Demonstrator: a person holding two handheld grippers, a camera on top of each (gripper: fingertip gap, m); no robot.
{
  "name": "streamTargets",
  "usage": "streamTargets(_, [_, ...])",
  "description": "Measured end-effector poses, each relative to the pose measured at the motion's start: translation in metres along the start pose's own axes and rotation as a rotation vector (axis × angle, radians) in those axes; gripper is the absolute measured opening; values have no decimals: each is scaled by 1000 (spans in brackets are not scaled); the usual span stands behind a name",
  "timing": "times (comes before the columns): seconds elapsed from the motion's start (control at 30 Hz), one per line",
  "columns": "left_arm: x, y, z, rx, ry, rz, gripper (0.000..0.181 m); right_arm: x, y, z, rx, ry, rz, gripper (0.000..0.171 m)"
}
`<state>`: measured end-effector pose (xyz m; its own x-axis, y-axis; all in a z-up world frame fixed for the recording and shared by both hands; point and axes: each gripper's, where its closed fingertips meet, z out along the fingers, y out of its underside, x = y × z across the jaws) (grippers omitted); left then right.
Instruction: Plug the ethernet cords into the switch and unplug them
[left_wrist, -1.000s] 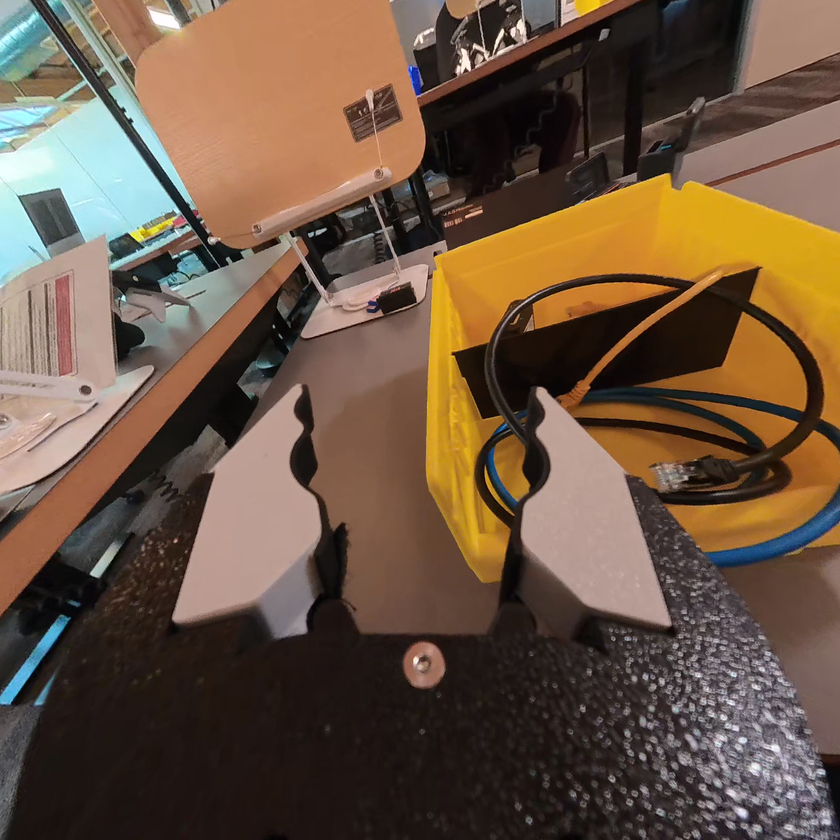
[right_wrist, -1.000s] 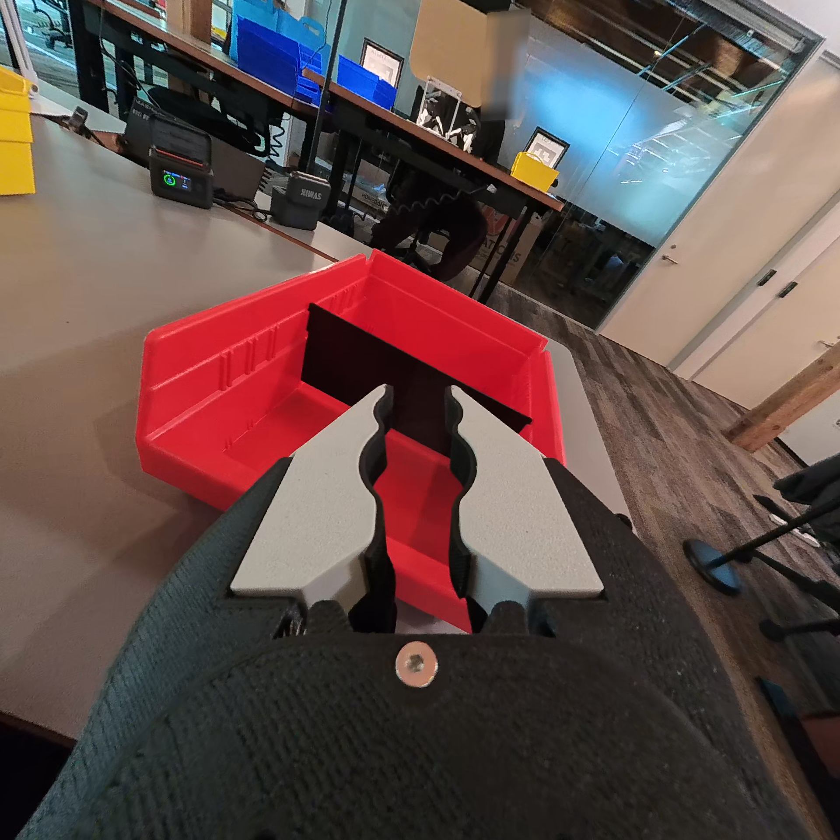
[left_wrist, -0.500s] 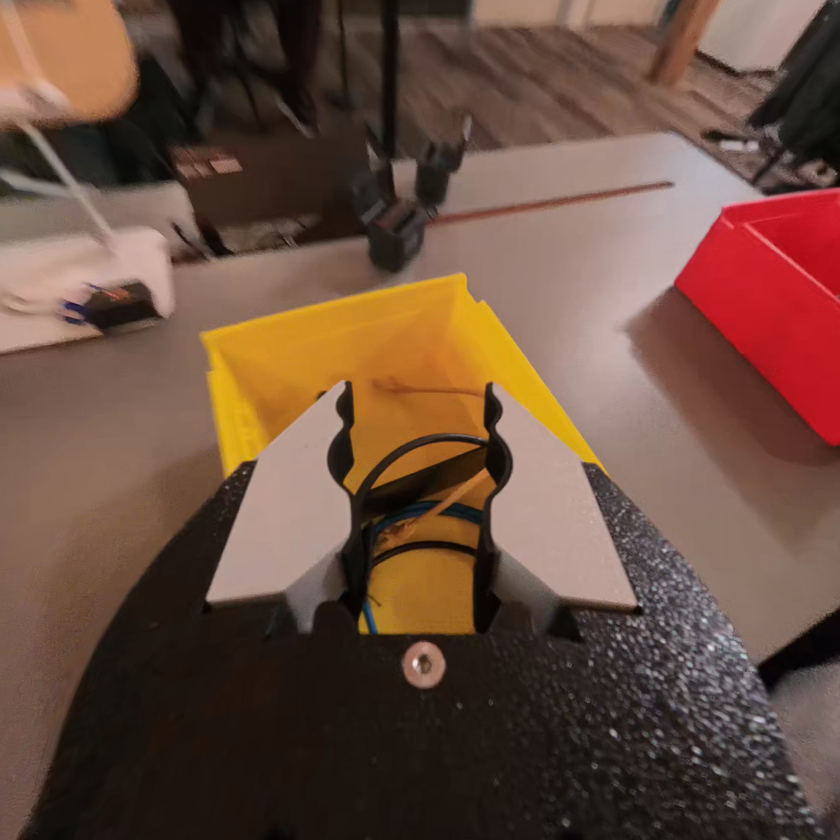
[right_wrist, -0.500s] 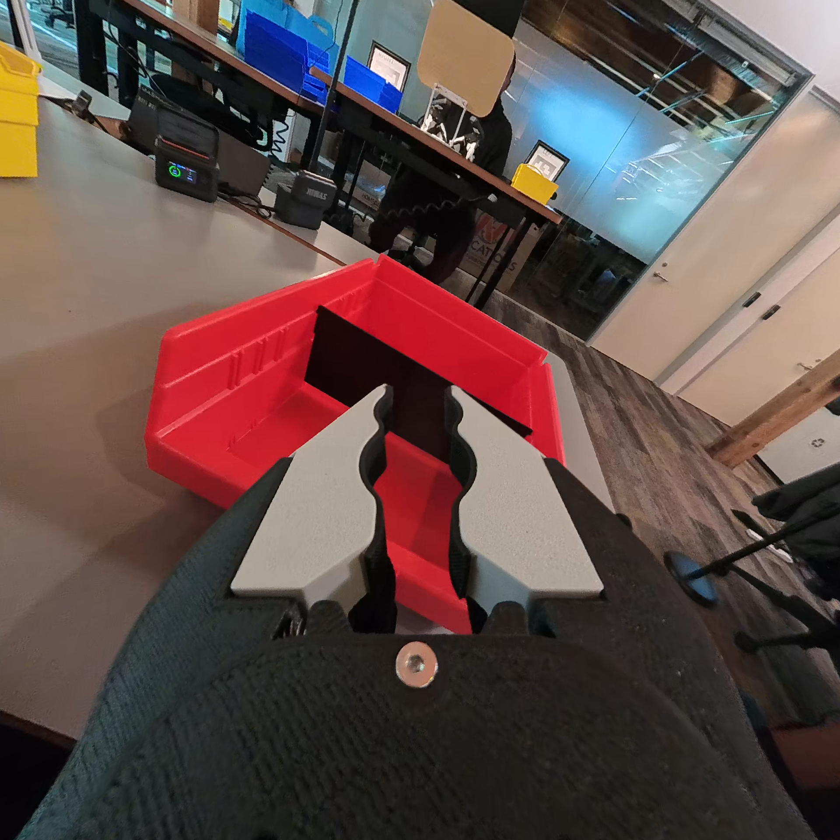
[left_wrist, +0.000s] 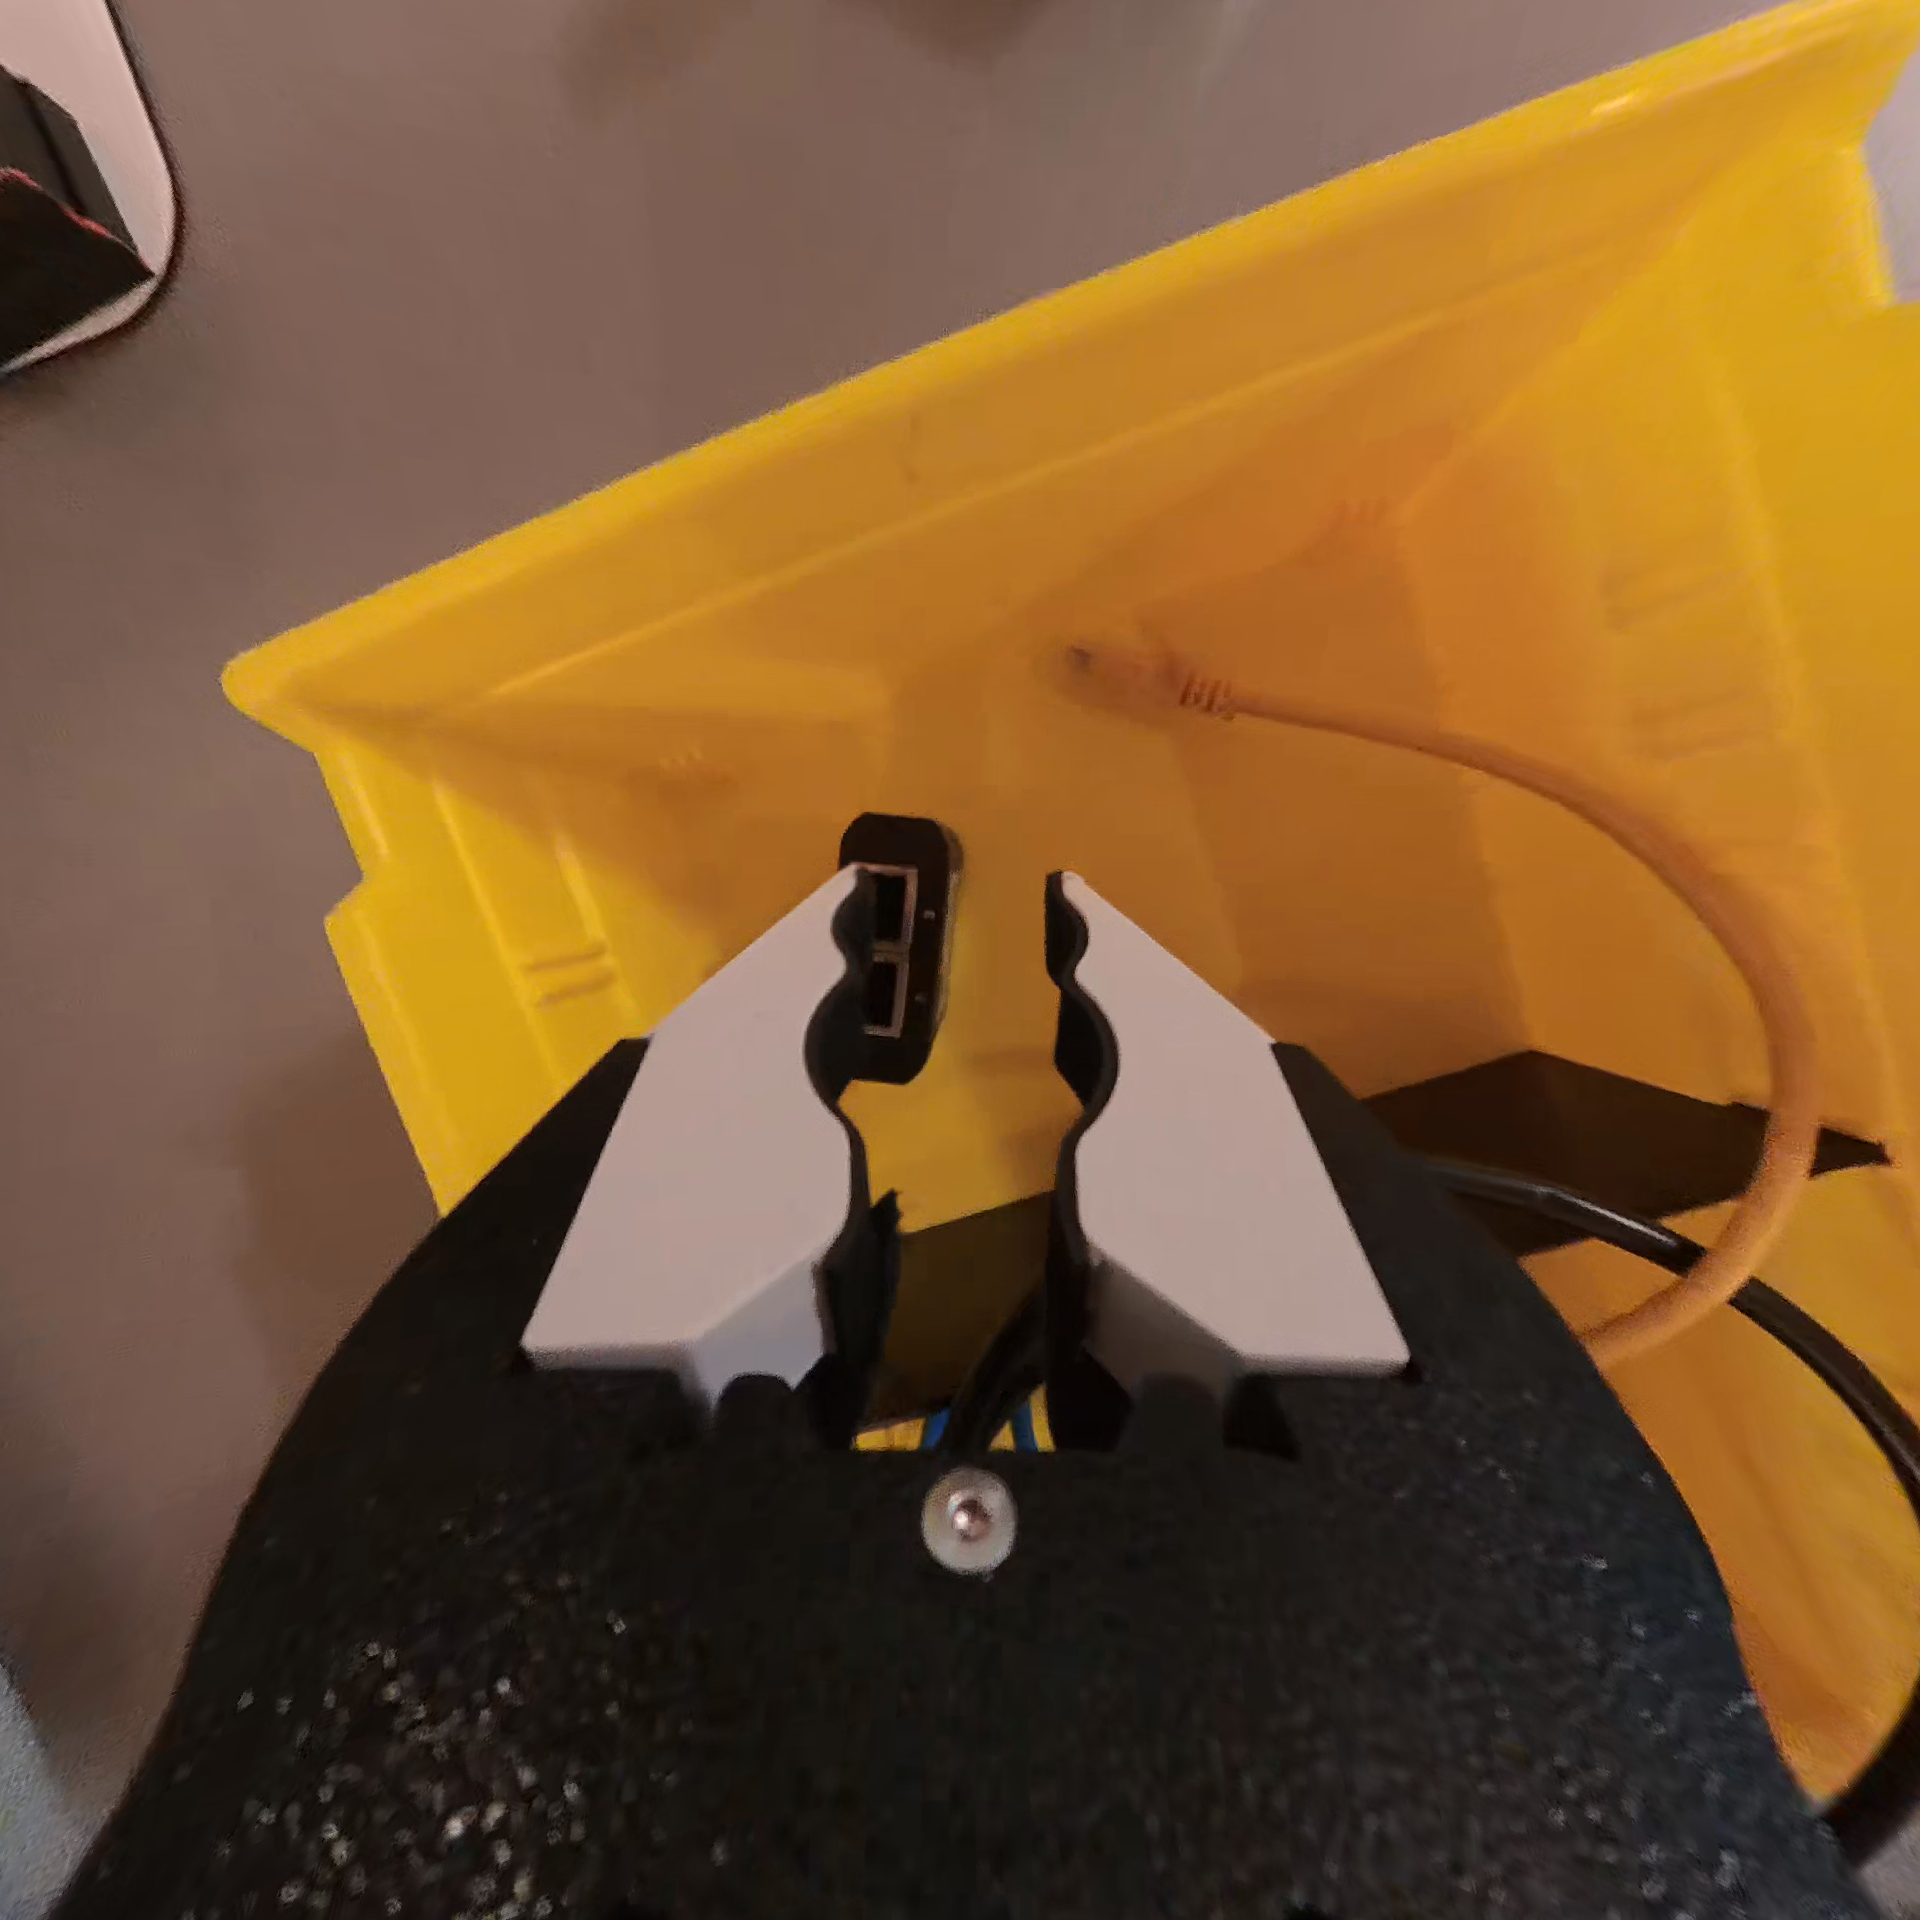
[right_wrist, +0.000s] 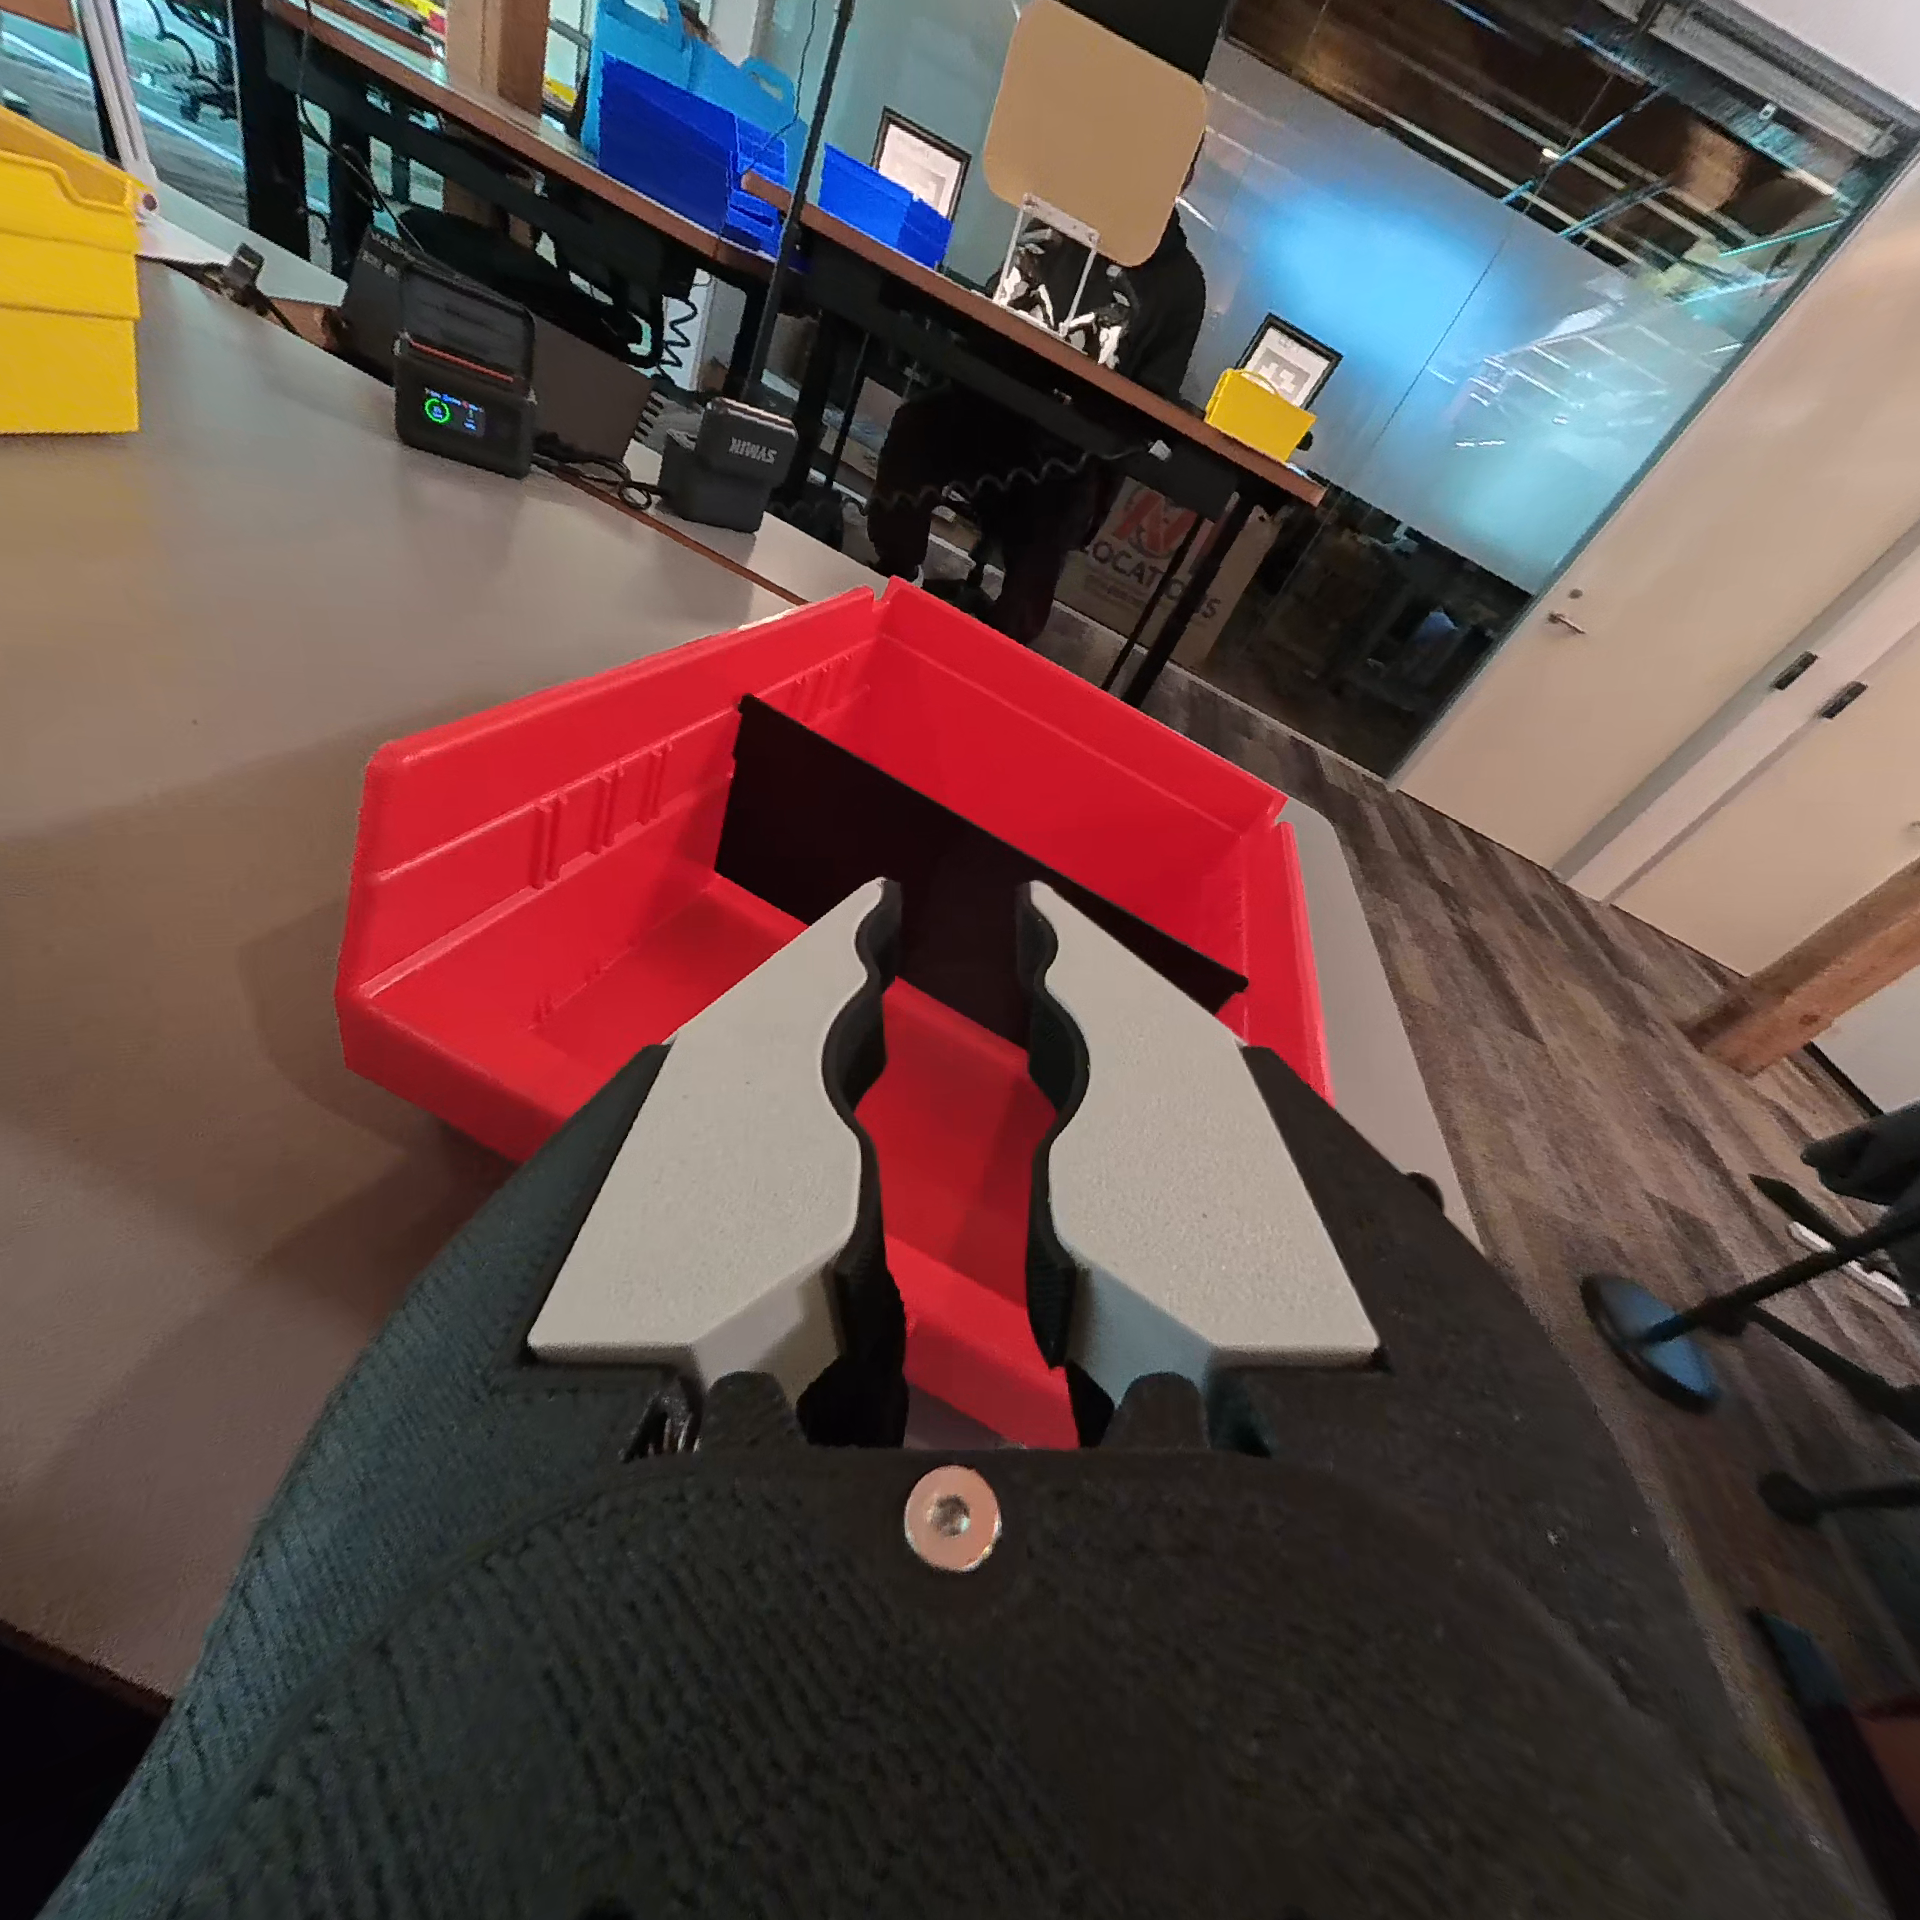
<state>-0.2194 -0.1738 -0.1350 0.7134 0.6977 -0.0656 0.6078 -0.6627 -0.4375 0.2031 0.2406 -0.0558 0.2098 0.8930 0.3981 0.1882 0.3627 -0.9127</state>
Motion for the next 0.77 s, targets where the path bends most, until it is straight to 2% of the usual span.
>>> streamTargets(0.17, [-7, -7, 1, -57, -35, 23, 31, -2, -3, -1, 14, -10, -7, 20])
streamTargets(0.3, [-4, 11, 13, -221, -15, 20, 30, -2, -4, -1, 19, -13, -5, 20])
streamTargets(0.4, [-11, 18, 20, -254, -78, 55, 27, -2, -4, 0, 19, -15, -3, 20])
streamTargets(0.6, [-11, 15, 14, -171, -158, 168, 21, -2, -4, 0, 21, -22, 7, 20])
streamTargets(0.77, [2, -4, -23, -23, -242, 281, 21, -4, -7, 0, 29, -23, -2, 20])
